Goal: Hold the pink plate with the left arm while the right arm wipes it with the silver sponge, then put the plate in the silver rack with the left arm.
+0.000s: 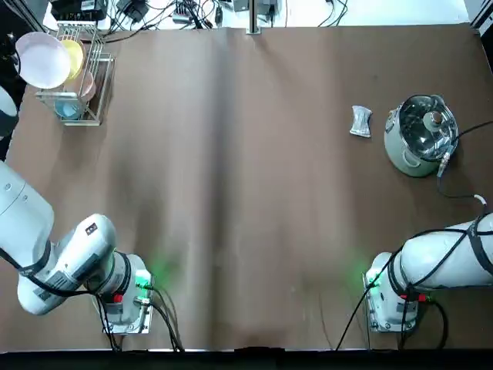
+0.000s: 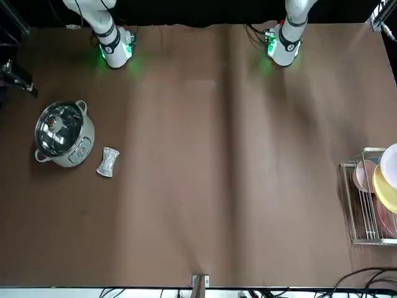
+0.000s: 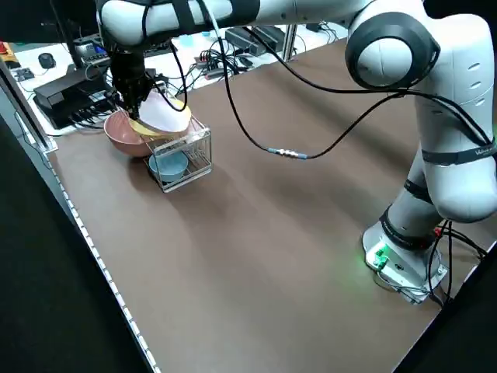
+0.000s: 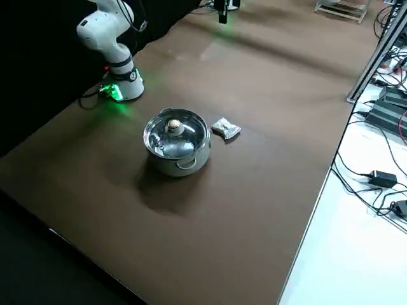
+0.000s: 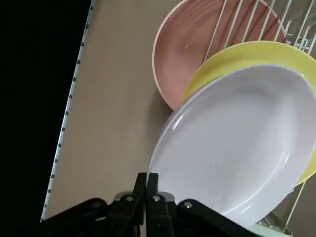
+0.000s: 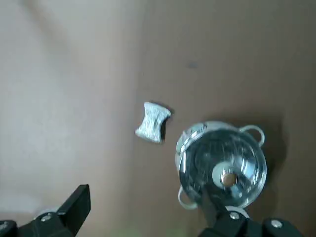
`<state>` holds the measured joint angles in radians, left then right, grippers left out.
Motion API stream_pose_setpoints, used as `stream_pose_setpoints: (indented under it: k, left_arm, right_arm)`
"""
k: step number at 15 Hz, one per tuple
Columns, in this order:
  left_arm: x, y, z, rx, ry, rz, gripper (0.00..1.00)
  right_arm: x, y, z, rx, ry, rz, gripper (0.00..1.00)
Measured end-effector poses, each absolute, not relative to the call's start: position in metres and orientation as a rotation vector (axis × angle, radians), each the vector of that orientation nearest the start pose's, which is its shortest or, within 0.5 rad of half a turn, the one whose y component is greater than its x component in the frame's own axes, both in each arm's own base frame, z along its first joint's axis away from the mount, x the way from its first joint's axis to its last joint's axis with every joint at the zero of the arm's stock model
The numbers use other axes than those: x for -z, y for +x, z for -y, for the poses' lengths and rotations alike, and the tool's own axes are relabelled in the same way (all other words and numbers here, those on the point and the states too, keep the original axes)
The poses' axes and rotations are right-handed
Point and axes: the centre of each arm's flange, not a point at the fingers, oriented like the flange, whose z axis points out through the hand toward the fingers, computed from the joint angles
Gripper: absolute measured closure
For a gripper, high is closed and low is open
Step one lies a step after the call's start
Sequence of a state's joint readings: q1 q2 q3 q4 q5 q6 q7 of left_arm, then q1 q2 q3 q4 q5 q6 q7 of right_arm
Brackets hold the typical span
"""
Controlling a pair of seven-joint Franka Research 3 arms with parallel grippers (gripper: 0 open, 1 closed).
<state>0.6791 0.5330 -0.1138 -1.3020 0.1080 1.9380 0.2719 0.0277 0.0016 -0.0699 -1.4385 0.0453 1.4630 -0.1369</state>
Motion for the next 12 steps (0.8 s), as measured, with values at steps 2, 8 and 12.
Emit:
stream_pose_setpoints:
  k: [2, 8, 12]
  left_arm:
    - [-0.445, 0.598, -0.406, 0.123, -3.032, 0.438, 0.97]
    - [-0.437, 0.603, -0.403, 0.134, -3.048, 0.466, 0.97]
    - [-0.433, 0.608, -0.400, 0.154, -3.045, 0.459, 0.95]
  right_arm:
    - [-0.658, 0.554, 0.019, 0.100, -3.100, 0.148, 0.00]
    - [-0.689, 0.546, 0.024, 0.170, -3.112, 0.140, 0.00]
    - [-0.695, 0.544, 0.027, 0.184, -3.114, 0.130, 0.00]
